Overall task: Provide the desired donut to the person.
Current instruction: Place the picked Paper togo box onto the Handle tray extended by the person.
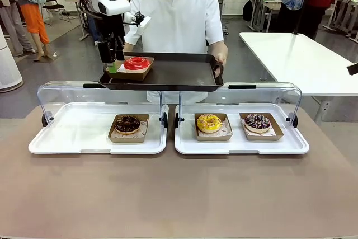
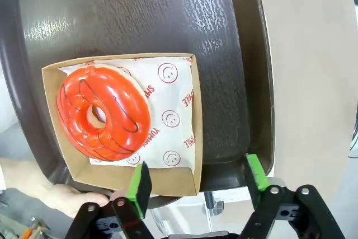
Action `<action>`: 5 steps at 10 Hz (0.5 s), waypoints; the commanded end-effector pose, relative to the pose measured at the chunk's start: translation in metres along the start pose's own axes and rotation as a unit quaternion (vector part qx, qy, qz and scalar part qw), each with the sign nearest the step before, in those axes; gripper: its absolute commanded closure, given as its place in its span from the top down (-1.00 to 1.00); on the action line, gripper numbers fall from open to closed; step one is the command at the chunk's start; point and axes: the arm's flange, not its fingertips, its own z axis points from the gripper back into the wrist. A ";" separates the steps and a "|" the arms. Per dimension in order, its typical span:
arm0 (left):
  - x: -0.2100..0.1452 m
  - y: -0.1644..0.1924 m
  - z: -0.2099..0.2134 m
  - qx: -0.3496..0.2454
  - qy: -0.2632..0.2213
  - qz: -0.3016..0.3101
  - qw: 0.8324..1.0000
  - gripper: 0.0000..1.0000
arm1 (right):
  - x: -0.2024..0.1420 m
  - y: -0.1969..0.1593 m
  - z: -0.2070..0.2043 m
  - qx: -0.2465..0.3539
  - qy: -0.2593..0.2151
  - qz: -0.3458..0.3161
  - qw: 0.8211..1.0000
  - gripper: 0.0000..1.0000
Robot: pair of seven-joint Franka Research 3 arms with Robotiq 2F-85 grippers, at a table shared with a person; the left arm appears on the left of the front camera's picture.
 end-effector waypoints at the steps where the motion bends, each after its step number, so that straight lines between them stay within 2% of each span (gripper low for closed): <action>1: -0.001 0.000 0.004 -0.001 -0.005 0.003 1.000 1.00 | 0.000 0.000 -0.001 0.002 -0.001 -0.003 1.000 1.00; 5: -0.001 -0.003 0.005 -0.001 -0.002 -0.004 1.000 1.00 | 0.000 0.000 -0.001 0.002 -0.001 -0.003 1.000 1.00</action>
